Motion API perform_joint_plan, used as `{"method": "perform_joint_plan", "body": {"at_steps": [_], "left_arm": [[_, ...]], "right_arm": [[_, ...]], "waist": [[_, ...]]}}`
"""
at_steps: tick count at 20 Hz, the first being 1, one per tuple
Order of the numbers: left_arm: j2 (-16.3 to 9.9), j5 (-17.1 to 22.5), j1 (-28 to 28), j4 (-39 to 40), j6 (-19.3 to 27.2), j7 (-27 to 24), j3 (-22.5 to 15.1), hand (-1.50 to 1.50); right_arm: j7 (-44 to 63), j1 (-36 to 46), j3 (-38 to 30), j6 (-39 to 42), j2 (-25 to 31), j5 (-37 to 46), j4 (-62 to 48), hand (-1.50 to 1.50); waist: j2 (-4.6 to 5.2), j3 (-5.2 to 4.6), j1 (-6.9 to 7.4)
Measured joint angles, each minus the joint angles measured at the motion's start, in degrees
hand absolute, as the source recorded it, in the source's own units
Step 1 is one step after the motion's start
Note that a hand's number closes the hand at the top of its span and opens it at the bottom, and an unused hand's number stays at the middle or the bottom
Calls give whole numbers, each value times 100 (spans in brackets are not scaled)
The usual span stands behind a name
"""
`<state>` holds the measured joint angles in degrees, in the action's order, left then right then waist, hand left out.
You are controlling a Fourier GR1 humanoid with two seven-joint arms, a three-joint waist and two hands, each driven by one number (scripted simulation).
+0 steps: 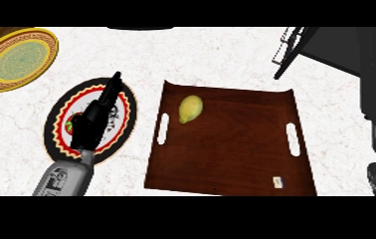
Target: Pick the bell pepper from the tray and place it in the tiered shelf
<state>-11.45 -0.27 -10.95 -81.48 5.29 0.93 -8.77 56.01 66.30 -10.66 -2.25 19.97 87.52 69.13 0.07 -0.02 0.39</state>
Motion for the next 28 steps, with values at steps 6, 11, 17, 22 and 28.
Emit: {"method": "perform_joint_plan", "body": {"at_steps": [6, 11, 17, 22, 28], "left_arm": [[31, -53, 11, -78, -33, 46, 43, 0], [112, -120, 26, -73, -27, 23, 18, 0], [156, -160, 32, -162, -37, 108, 40, 0], [158, -199, 102, -152, -91, 44, 106, 0], [153, -223, 50, -161, -116, 123, 176, 0]], "right_arm": [[-544, -132, -7, -768, 255, 13, -775, 150], [-736, -69, -339, -1761, 325, -270, -1157, 150], [-1389, -236, -748, -2851, 444, -1018, -1440, 150], [-1867, -300, -940, -3311, 656, -1462, -1851, 150], [-1156, -413, -954, -3181, 939, -840, -2232, -150]], "waist": [[15, 3, 35], [21, 2, 46], [19, 5, 43], [15, 3, 43], [7, -2, 3]]}}
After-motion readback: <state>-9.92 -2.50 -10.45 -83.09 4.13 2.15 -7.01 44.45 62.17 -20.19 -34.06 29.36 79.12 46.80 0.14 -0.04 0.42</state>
